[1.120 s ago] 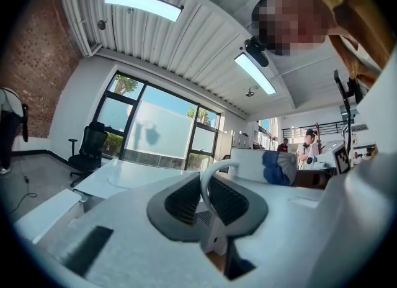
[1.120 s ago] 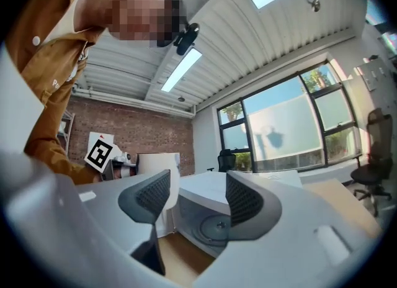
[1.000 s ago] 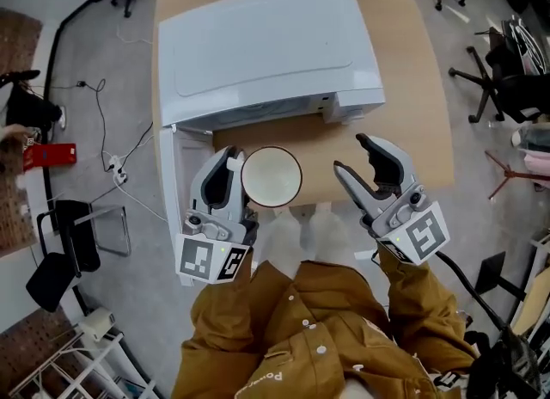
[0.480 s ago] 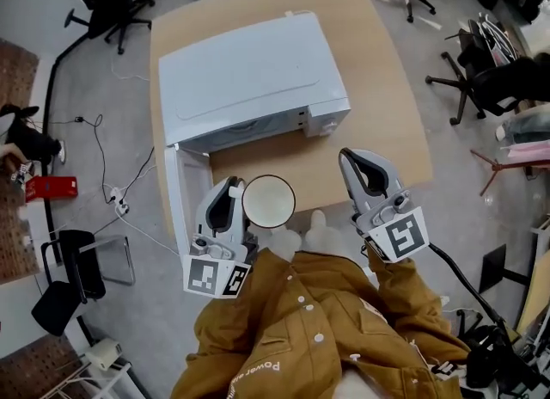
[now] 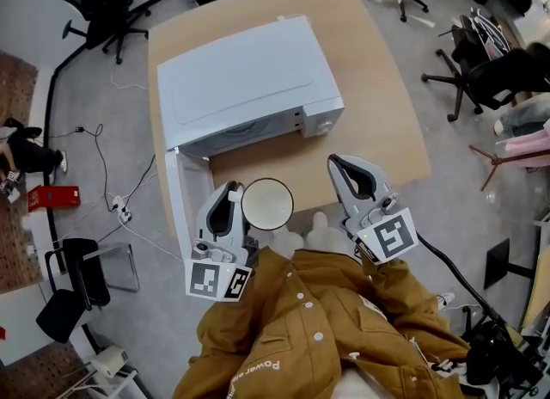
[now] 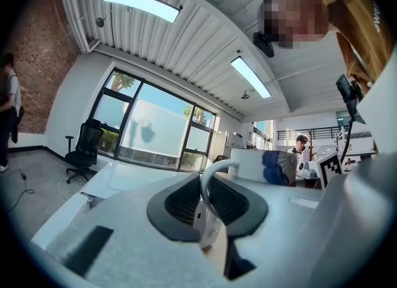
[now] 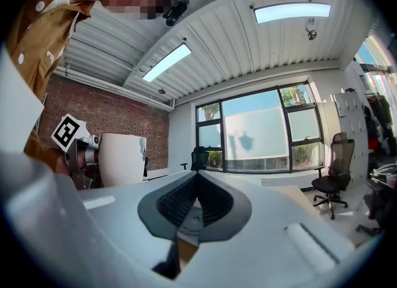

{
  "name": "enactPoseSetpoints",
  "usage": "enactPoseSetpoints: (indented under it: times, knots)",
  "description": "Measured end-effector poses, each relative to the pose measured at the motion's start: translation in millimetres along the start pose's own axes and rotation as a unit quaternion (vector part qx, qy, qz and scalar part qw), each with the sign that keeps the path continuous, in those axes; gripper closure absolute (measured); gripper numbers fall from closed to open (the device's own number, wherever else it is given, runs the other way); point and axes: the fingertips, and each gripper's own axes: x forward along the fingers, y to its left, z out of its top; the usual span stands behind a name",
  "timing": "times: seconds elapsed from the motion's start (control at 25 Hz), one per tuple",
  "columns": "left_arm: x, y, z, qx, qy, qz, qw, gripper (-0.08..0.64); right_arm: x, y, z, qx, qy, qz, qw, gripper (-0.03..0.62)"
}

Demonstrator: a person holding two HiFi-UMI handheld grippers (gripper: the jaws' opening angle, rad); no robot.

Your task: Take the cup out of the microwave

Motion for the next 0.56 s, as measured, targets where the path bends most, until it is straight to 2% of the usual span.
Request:
enactPoseSetpoints:
  times: [0.56]
  knots:
    - [-5.9, -0.8, -3.6, -0.003, 0.002, -0.002, 1.0, 0.517, 0.1, 12.1, -1.1, -0.008, 0.001, 0.005, 1.0, 0.588]
